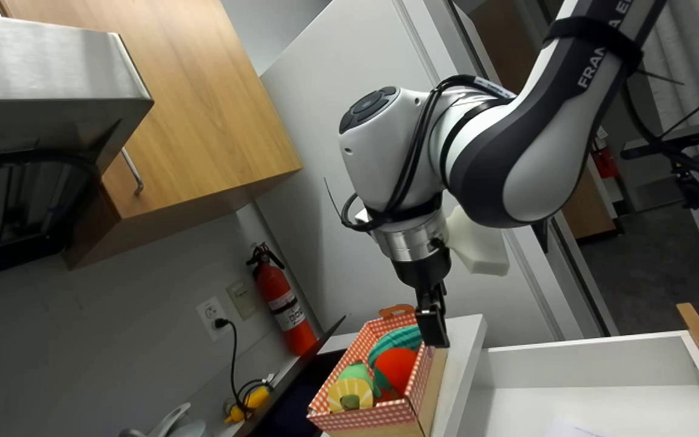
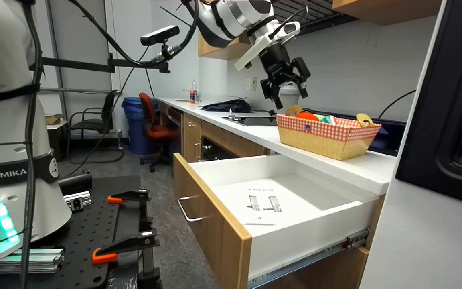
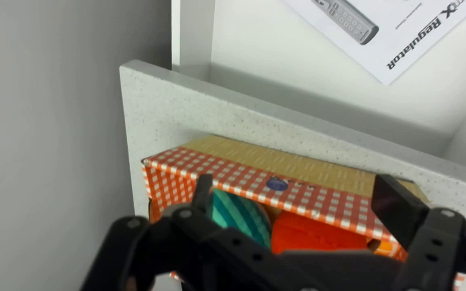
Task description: Remove a piece of watermelon plush toy from the open drawer, put the watermelon in the carton box and then close the drawer
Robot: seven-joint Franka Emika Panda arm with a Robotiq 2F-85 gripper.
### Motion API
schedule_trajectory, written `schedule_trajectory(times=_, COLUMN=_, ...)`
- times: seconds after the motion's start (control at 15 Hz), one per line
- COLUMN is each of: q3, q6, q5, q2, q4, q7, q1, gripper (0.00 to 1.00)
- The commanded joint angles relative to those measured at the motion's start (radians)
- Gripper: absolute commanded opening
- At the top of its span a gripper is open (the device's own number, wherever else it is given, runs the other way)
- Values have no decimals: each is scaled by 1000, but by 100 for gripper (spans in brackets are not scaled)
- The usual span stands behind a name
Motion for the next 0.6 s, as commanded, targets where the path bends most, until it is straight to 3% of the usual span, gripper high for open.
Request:
schedule_trajectory(times=0.0, q3=7, q6=-14, q5=50, q2=-99, q4=-114, q7=11, q1=-15, gripper=100)
schedule_trajectory(times=0.53, q3=9, q6=-16, q5=150, q2=-189, q4=-291, q7=-7, q1=-49, gripper=100)
